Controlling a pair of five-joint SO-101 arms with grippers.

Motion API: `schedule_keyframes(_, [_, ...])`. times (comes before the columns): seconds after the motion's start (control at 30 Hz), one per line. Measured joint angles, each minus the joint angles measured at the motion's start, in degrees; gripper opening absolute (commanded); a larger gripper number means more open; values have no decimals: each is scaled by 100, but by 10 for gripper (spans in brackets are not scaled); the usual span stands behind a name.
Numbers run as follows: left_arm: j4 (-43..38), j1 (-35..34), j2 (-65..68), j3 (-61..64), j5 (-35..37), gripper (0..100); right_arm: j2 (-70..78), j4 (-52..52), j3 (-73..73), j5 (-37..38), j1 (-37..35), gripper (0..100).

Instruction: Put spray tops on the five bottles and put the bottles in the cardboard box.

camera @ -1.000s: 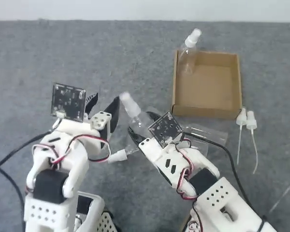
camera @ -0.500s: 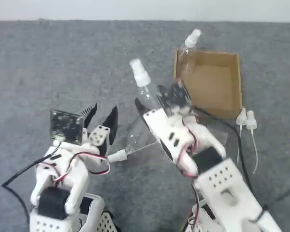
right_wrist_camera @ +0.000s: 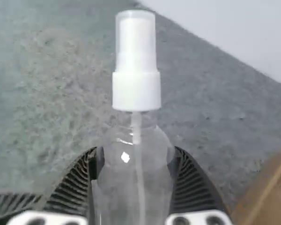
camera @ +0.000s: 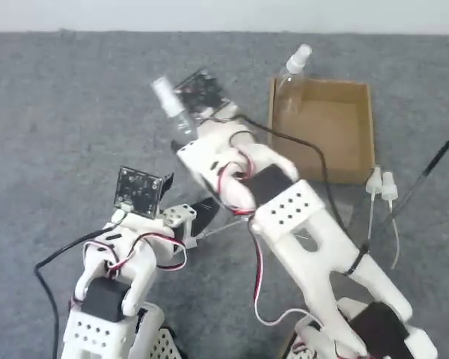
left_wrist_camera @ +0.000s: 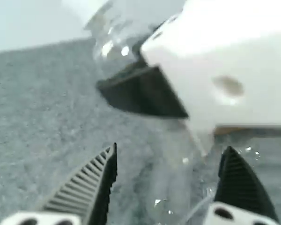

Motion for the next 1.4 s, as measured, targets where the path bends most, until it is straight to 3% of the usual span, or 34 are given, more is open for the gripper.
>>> schedule_keyframes(0.4, [-352,-176,-53,193,26,324,-756,1204,-220,0,-53,6])
schedule_keyframes(0.73, [-352,-176,-35,202,0,324,-1257,1600,-246,-9,167,6])
schedule_keyframes(0.87, [-352,-211,0,290,0,324,-1257,1723,-422,0,844,6])
schedule_keyframes(1.03, [-352,-193,0,290,0,311,-1257,1925,-949,492,2268,6])
schedule_keyframes(1.2, [-352,-220,0,290,-9,180,-1160,1732,-985,589,3376,6])
schedule_keyframes(1.33, [-352,-246,0,290,-9,30,-571,1196,-985,589,3727,6])
schedule_keyframes(1.4, [-352,-246,0,290,-9,9,-167,870,-985,589,3789,6])
